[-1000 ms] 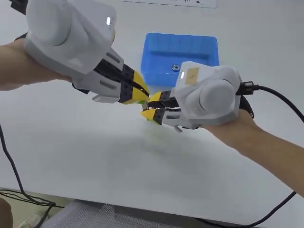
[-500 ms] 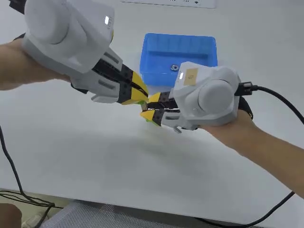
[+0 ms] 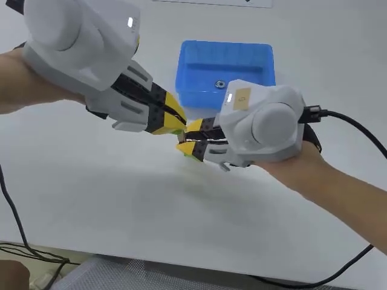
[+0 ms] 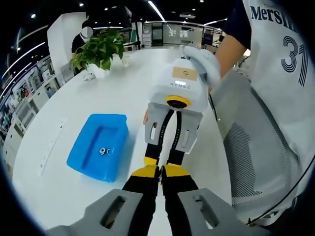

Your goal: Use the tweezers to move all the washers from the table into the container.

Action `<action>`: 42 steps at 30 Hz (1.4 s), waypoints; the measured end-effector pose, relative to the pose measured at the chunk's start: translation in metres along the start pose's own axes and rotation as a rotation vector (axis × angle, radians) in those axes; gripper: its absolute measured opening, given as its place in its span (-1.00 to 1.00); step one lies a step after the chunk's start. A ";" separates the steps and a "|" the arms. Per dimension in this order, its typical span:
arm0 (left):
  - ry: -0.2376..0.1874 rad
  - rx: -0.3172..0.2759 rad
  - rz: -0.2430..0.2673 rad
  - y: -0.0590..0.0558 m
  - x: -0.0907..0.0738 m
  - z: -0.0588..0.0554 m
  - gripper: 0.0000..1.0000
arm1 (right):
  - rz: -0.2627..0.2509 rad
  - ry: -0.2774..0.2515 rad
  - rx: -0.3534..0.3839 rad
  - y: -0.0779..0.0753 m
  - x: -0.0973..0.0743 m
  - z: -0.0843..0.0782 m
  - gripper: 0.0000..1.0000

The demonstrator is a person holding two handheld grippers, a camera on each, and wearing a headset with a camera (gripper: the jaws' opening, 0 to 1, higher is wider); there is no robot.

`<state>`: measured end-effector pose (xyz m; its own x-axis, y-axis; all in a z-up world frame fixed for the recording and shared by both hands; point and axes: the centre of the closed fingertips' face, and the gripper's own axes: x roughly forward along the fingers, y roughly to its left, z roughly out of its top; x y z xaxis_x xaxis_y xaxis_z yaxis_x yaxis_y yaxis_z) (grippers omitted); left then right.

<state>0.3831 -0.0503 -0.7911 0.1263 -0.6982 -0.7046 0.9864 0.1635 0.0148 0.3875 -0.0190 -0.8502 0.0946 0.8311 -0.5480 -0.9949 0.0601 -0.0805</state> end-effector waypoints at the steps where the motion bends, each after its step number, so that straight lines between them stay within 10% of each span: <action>1: 0.002 -0.001 -0.003 -0.001 0.000 0.000 -0.87 | 0.001 0.000 -0.001 0.001 0.000 0.000 -0.78; 42: 0.030 0.006 -0.001 -0.002 0.001 0.000 -0.87 | 0.009 0.001 0.005 0.003 0.001 -0.001 -0.77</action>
<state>0.3815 -0.0516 -0.7919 0.1224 -0.6769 -0.7258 0.9871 0.1588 0.0183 0.3848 -0.0184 -0.8517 0.0852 0.8309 -0.5499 -0.9960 0.0552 -0.0708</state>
